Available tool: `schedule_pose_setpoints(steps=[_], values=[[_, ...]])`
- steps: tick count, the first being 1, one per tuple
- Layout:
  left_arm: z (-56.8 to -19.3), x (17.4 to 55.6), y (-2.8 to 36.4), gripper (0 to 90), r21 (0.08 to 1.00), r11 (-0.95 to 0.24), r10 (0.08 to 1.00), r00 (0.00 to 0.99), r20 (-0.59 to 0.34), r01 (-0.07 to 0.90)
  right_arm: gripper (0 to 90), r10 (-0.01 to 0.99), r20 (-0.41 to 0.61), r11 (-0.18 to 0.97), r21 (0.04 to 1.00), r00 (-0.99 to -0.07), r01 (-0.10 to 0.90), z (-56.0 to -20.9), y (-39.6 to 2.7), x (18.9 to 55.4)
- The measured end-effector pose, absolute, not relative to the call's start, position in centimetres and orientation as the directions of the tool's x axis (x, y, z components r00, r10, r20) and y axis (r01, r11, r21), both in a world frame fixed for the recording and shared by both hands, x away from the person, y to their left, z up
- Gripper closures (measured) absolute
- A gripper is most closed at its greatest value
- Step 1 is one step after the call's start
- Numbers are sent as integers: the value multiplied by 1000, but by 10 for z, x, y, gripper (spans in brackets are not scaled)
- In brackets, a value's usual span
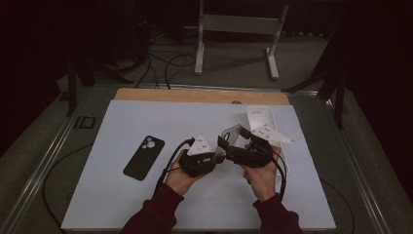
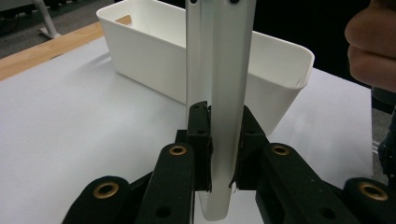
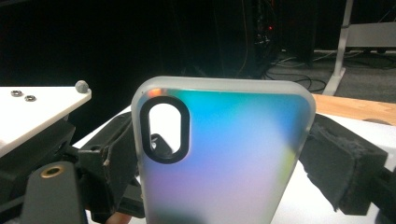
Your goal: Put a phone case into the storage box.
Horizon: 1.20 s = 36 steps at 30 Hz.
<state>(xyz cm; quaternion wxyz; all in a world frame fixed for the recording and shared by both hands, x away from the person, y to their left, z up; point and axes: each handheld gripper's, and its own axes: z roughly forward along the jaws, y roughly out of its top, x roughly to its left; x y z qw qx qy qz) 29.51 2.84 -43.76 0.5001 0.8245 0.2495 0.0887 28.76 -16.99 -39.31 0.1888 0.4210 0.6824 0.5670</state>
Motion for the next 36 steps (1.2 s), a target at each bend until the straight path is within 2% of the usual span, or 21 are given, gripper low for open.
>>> schedule_pose_setpoints(steps=[4,11,14,20,22,30,36], values=[[-437,296,30,783,869,-375,504,857,-102,324,170,787,220,2,933,-577,359,-393,-169,287],[-436,298,33,612,862,-375,523,845,-107,341,170,789,215,6,934,-575,357,-393,-169,287],[-435,298,36,515,862,-374,534,840,-101,342,170,790,218,2,934,-573,357,-392,-169,287],[-430,297,44,218,862,-371,609,791,-53,344,169,791,205,16,935,-576,355,-392,-168,288],[-429,298,48,151,864,-363,636,770,-44,349,170,791,203,17,936,-577,353,-392,-168,288],[-429,297,59,50,869,-352,678,735,-18,347,169,785,191,33,937,-590,347,-390,-163,287],[-428,295,63,8,871,-354,660,751,-26,341,170,793,189,29,938,-580,345,-390,-164,288]])
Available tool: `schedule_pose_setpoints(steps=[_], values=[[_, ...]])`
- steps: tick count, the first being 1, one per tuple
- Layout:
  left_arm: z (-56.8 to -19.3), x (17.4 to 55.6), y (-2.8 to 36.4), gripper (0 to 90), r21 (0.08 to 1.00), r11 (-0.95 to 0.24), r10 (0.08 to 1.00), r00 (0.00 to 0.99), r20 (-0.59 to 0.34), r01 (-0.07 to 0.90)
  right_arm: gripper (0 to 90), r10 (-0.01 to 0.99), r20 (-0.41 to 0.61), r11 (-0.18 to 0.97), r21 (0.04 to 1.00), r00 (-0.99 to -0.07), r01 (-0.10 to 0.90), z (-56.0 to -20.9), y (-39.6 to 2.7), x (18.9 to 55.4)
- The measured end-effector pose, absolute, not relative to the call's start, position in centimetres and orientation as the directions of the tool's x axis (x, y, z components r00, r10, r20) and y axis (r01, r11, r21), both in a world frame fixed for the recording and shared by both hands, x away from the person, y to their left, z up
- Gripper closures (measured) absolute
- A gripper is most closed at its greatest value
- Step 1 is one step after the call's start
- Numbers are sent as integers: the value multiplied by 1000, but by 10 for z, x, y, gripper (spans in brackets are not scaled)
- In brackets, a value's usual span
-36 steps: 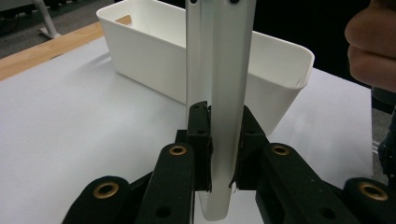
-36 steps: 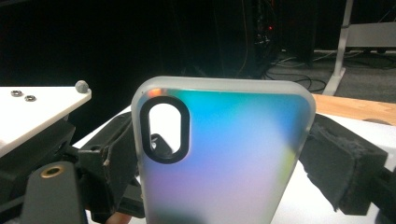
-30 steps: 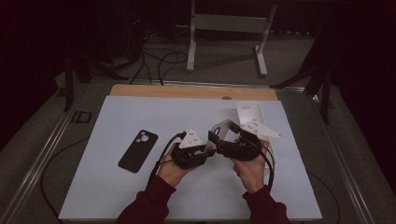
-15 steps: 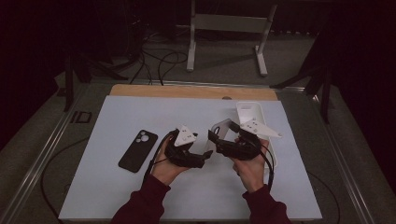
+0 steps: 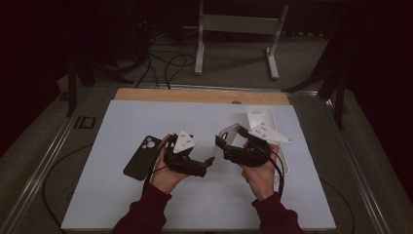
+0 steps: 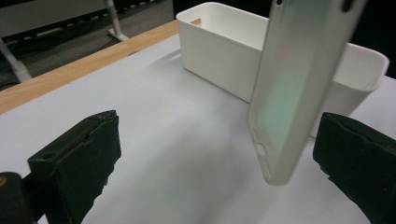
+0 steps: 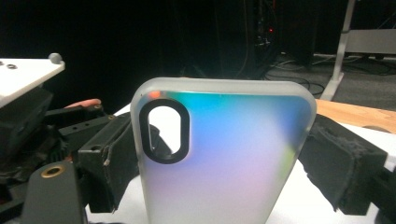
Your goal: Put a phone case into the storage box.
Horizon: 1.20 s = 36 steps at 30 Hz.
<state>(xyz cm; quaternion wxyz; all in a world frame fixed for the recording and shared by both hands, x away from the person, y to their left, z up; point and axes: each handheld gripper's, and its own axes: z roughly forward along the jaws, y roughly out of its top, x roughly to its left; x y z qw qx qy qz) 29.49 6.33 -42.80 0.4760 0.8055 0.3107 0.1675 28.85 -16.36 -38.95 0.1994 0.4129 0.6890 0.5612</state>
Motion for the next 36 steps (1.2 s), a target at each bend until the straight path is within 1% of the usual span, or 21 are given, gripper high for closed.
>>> schedule_pose_setpoints(steps=[7,17,19,36], values=[[-425,293,72,0,880,-341,672,740,-17,330,170,804,193,17,938,-562,346,-390,-167,291],[-427,292,88,0,888,-325,688,726,-14,325,170,807,175,33,940,-565,339,-389,-169,293],[-427,292,92,0,893,-318,687,727,-16,320,170,808,184,25,939,-560,344,-388,-170,293],[-434,292,117,0,892,-309,726,687,-2,330,170,821,166,29,943,-546,331,-384,-177,299]])
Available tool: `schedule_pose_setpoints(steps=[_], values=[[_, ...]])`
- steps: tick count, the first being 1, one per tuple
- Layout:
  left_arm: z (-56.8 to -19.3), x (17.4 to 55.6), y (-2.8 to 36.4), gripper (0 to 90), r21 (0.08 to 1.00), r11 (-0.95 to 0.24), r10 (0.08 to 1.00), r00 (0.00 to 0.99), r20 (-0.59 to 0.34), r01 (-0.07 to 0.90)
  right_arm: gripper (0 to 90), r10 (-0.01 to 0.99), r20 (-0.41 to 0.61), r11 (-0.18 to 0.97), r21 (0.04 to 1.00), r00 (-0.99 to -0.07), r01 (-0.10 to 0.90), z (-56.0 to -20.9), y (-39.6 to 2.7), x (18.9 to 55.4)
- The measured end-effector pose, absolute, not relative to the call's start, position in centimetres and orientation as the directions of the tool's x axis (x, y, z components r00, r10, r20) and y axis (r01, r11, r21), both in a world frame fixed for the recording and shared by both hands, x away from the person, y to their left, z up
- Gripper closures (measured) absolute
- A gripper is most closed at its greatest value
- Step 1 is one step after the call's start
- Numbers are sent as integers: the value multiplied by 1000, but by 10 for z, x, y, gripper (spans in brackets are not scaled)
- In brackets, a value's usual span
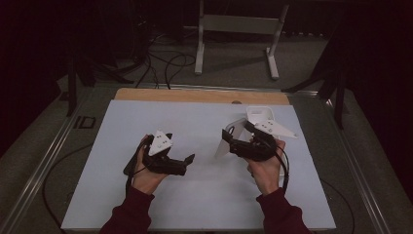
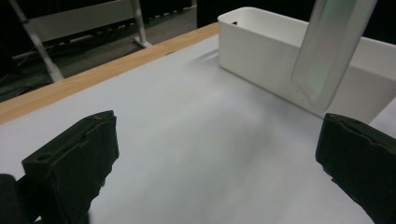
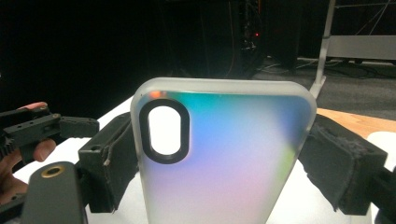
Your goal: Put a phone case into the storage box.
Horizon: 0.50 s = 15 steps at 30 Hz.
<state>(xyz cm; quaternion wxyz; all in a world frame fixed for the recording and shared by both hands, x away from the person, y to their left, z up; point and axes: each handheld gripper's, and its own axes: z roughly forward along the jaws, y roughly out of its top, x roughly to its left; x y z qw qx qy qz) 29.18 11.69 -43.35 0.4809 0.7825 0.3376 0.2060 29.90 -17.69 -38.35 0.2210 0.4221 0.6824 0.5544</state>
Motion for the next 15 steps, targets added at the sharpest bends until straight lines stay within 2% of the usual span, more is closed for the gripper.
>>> schedule_pose_setpoints(steps=[15], values=[[-442,289,142,0,894,-305,755,655,16,329,170,835,163,22,944,-526,329,-382,-184,307]])
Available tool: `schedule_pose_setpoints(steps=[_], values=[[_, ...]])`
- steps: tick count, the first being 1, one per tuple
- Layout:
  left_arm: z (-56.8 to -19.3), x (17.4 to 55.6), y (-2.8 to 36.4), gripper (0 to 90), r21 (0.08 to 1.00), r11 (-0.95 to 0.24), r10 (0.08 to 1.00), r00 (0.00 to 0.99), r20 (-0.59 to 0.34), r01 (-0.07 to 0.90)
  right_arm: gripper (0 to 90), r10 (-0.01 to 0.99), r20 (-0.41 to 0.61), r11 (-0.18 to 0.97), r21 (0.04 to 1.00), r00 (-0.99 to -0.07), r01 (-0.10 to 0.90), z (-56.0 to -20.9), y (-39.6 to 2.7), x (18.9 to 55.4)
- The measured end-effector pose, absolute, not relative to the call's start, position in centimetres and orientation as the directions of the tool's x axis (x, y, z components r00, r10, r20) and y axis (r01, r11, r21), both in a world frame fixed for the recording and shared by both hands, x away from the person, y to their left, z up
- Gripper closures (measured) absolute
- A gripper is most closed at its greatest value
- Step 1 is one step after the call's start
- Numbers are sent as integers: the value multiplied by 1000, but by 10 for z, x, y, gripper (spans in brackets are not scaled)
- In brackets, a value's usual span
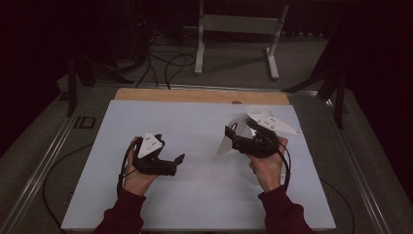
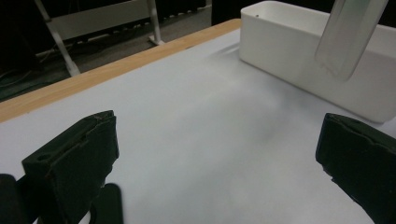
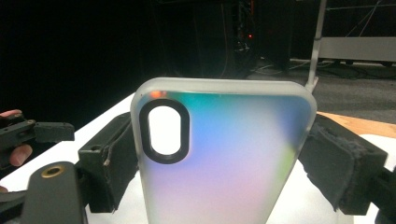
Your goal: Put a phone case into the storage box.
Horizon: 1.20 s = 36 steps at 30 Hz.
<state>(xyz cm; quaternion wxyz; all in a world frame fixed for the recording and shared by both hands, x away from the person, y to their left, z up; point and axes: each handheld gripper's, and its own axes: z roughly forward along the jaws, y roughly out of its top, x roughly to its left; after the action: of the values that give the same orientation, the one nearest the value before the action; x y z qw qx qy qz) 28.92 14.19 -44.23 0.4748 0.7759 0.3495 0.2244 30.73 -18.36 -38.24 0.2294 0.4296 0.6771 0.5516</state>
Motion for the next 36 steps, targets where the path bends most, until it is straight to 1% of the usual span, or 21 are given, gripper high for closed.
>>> schedule_pose_setpoints(steps=[7,20,25,30,36], values=[[-448,286,153,0,891,-303,764,645,16,337,170,841,165,19,943,-516,332,-383,-188,310],[-457,276,176,0,903,-285,771,637,16,321,170,842,174,12,940,-511,340,-383,-193,314],[-465,269,190,0,905,-272,785,620,13,327,170,842,164,21,942,-513,336,-382,-194,316],[-469,263,201,0,918,-240,817,576,15,317,170,844,168,15,942,-509,336,-380,-197,317],[-478,258,210,0,912,-240,833,554,17,332,170,849,151,33,941,-506,336,-380,-199,321]])
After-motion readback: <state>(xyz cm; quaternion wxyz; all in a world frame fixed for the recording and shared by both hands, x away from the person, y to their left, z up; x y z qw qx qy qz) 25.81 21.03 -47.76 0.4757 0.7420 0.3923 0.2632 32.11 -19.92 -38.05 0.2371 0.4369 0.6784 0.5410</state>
